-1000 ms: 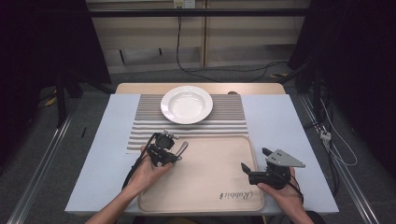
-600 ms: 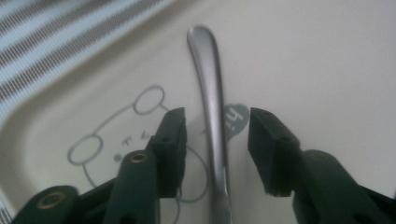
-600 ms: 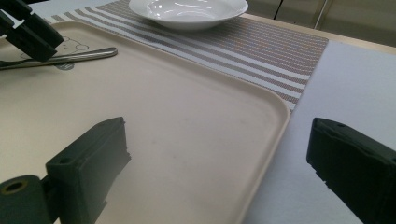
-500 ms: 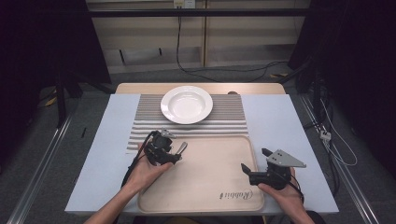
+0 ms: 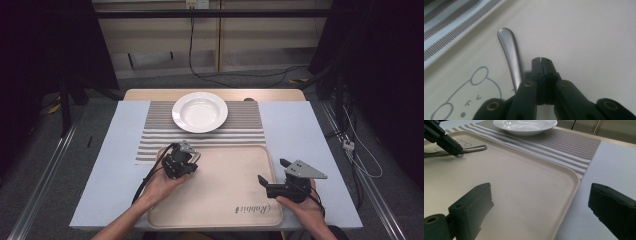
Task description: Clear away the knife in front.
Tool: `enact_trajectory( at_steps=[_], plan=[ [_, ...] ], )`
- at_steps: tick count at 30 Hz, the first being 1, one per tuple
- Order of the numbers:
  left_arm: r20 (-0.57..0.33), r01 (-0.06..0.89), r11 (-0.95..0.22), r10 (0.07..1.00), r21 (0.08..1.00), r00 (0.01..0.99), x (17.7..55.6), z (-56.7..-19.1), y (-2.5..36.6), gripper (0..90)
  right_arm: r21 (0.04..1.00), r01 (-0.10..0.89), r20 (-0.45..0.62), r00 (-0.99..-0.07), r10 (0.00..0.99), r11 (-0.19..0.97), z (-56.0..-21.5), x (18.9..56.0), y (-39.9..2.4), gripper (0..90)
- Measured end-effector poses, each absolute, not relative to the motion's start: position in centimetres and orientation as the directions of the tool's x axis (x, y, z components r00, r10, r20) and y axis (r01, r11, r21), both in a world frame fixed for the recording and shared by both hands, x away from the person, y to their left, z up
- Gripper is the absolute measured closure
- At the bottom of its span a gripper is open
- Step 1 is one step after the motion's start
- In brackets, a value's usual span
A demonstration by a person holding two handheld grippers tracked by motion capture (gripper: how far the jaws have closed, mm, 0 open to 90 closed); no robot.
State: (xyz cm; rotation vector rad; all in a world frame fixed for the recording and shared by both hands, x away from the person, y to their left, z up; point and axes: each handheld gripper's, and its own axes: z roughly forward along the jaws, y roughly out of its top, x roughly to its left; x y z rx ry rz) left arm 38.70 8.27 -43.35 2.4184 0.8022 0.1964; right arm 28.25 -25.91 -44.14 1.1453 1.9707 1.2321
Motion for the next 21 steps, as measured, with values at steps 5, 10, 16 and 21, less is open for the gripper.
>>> enact_trajectory(
  at_steps=[5,10,16,21],
  plan=[
    [-0.038,0.508,-0.65,0.594,0.566,0.803,39.0,-43.3,8.6,90.0,0.901,0.373,-0.013,-0.486,0.874,0.221,-44.1,28.1,-25.9,5.6],
    [-0.028,0.506,-0.661,0.593,0.554,0.805,39.0,-43.2,8.9,90.0,0.9,0.369,-0.022,-0.489,0.872,0.23,-44.0,28.0,-25.6,5.9],
    [-0.028,0.504,-0.67,0.586,0.546,0.81,39.0,-43.2,9.4,90.0,0.901,0.368,-0.026,-0.483,0.876,0.229,-44.0,27.9,-25.6,6.0],
    [-0.034,0.509,-0.669,0.588,0.542,0.808,39.1,-43.1,9.8,90.0,0.901,0.366,-0.026,-0.486,0.873,0.231,-44.0,27.9,-25.7,6.0]
  ],
)
